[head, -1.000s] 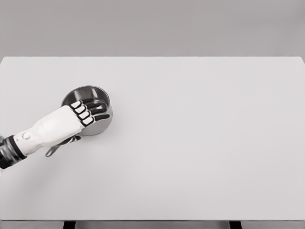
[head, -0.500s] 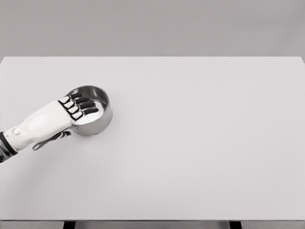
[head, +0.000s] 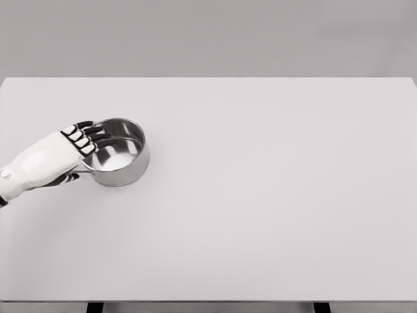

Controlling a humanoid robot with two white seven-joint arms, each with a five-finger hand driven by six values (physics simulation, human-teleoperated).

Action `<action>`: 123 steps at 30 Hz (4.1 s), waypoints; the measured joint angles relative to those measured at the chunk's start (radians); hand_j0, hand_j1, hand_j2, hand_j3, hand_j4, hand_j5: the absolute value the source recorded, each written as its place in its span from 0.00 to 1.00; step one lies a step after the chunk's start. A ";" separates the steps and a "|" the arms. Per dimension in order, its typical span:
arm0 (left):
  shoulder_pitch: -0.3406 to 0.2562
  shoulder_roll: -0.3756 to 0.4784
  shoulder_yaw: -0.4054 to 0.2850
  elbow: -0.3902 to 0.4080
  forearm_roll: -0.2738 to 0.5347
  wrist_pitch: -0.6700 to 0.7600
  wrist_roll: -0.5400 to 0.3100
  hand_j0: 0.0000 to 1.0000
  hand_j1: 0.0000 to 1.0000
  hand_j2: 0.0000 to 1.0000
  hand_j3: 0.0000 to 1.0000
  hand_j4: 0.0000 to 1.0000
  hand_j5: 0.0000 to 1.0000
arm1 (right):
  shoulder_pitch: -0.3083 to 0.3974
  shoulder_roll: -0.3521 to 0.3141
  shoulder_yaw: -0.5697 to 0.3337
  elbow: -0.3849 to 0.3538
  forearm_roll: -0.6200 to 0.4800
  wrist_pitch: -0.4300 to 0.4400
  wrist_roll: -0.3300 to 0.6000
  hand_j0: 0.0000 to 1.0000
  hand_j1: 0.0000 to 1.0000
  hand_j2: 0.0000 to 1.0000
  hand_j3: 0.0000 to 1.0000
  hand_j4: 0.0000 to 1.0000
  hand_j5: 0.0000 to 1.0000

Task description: Rotate pot handle

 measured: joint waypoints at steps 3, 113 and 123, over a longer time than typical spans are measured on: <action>0.000 0.004 0.013 0.016 0.000 0.000 0.000 1.00 1.00 1.00 1.00 1.00 1.00 | 0.000 0.000 0.000 0.000 0.000 0.000 0.000 1.00 1.00 1.00 1.00 1.00 1.00; -0.112 0.021 0.091 -0.100 0.213 0.000 -0.029 1.00 1.00 1.00 1.00 1.00 1.00 | 0.000 0.000 0.000 0.000 0.000 0.000 0.000 1.00 1.00 1.00 1.00 1.00 1.00; -0.130 -0.014 0.094 -0.095 0.211 -0.001 -0.176 1.00 1.00 1.00 1.00 1.00 1.00 | 0.000 0.000 0.000 0.000 0.000 0.000 0.000 1.00 1.00 1.00 1.00 1.00 1.00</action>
